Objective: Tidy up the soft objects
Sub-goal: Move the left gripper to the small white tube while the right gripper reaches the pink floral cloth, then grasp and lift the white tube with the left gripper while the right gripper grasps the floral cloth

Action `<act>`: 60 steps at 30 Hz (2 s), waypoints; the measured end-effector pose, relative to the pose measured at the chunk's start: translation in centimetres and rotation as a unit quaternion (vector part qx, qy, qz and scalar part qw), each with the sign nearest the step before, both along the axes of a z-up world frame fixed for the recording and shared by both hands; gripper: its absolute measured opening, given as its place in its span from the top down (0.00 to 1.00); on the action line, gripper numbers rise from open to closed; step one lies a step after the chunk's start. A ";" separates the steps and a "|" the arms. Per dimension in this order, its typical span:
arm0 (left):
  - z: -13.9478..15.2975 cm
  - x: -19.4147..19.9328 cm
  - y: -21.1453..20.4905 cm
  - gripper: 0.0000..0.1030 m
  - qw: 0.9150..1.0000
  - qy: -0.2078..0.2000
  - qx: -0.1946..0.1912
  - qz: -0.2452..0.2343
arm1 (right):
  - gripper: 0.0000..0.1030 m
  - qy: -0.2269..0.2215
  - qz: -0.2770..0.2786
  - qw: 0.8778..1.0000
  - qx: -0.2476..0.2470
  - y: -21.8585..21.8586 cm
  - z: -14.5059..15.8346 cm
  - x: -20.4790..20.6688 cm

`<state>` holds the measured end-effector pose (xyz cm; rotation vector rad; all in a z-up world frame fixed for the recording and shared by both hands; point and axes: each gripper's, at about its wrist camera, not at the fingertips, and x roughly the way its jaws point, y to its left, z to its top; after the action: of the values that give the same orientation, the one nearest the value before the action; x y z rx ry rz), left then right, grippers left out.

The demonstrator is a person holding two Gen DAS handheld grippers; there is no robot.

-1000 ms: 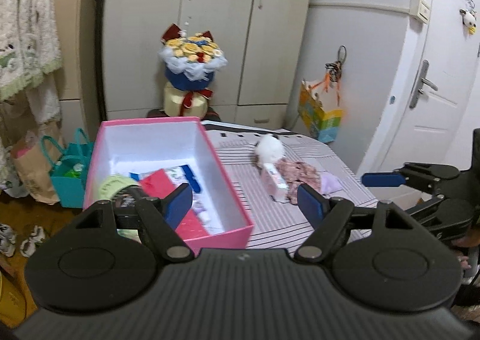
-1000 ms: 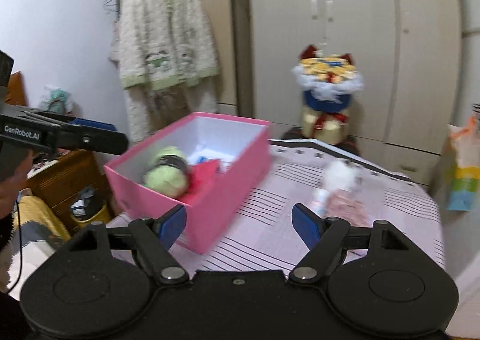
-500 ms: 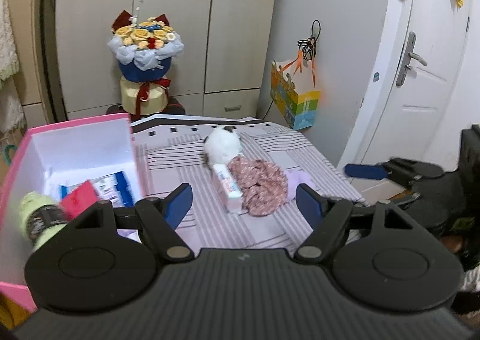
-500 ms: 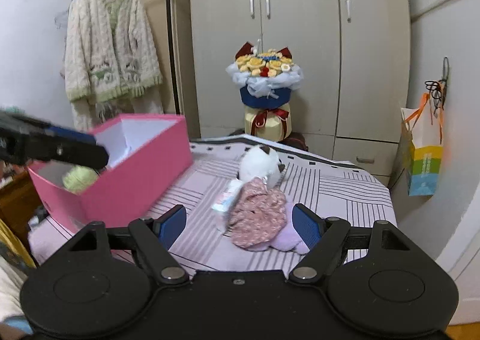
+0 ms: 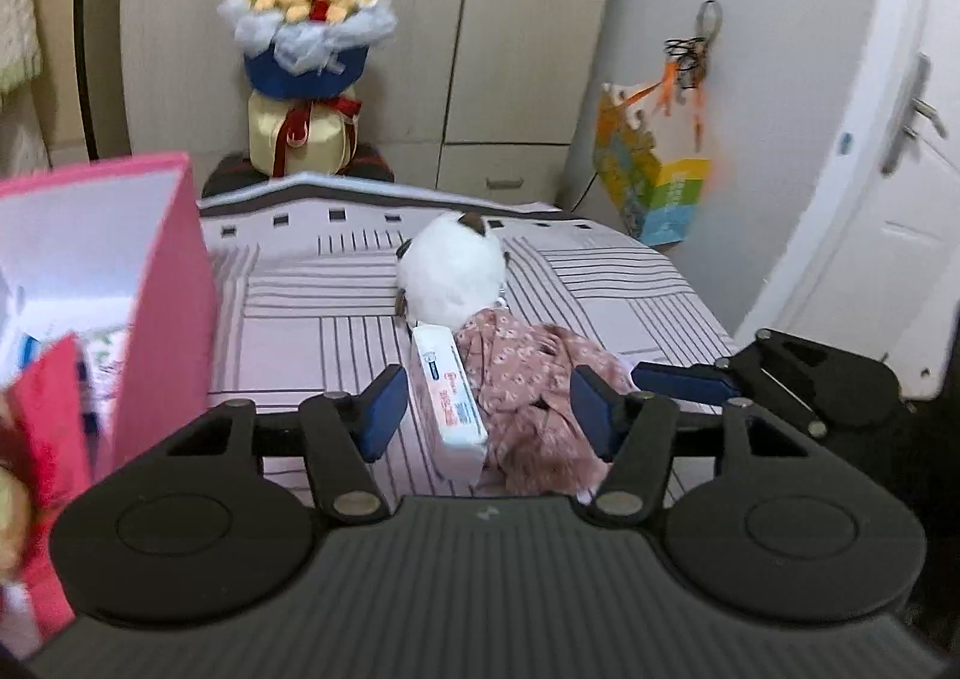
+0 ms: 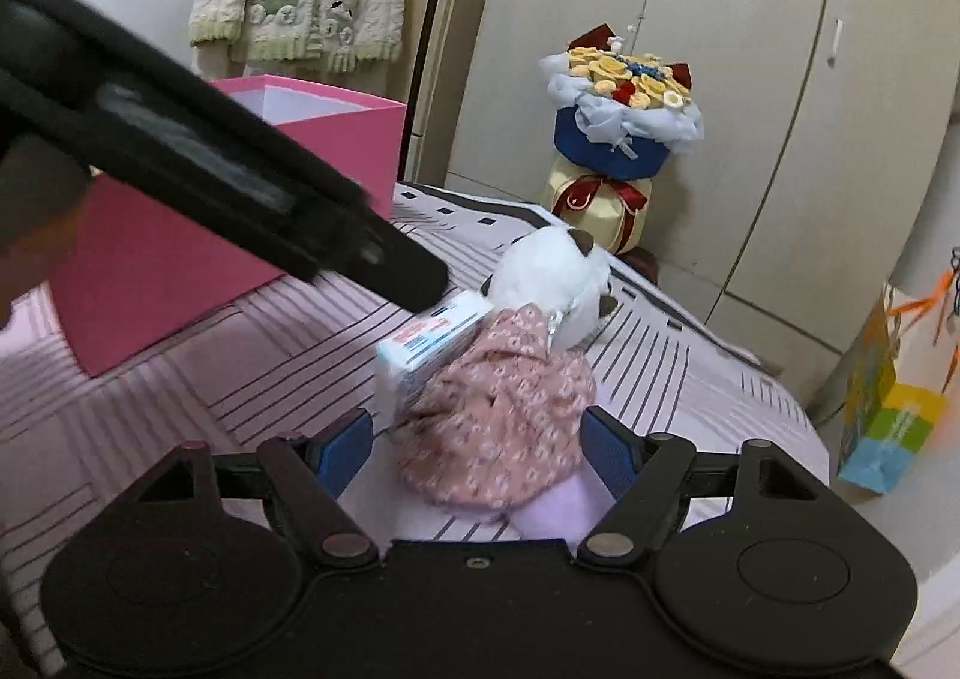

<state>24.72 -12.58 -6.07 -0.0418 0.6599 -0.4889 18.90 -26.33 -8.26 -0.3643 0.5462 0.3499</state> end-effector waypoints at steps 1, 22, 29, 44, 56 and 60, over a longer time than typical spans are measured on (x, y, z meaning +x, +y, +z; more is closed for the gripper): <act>-0.5 1.1 -0.3 0.50 1.000 0.015 -0.001 0.006 | 0.24 -0.004 0.001 1.000 -0.007 0.2 -0.2 0.4; -6.1 4.5 -1.2 0.71 0.994 0.074 -0.033 0.074 | 0.44 -0.057 -0.028 0.996 -0.069 2.3 -3.6 0.8; -6.5 4.4 -0.8 0.71 0.991 0.076 -0.054 0.098 | 0.77 -0.090 -0.027 0.994 -0.053 2.4 -3.0 -1.4; -5.3 2.3 0.6 0.80 0.992 0.069 -0.045 0.096 | 0.88 -0.021 -0.046 0.998 0.030 1.6 -1.8 -1.5; -4.8 -2.4 3.0 0.80 0.992 0.070 -0.053 0.086 | 0.87 0.009 -0.111 0.987 0.116 0.3 -1.7 -4.5; -4.9 -3.8 3.5 0.80 0.993 0.079 -0.054 0.068 | 0.87 0.020 -0.115 0.981 0.154 -0.6 -1.5 -5.3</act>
<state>20.92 -9.12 -10.98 -0.2280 0.7803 -0.3926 13.64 -26.92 -9.77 0.0062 0.5583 0.2135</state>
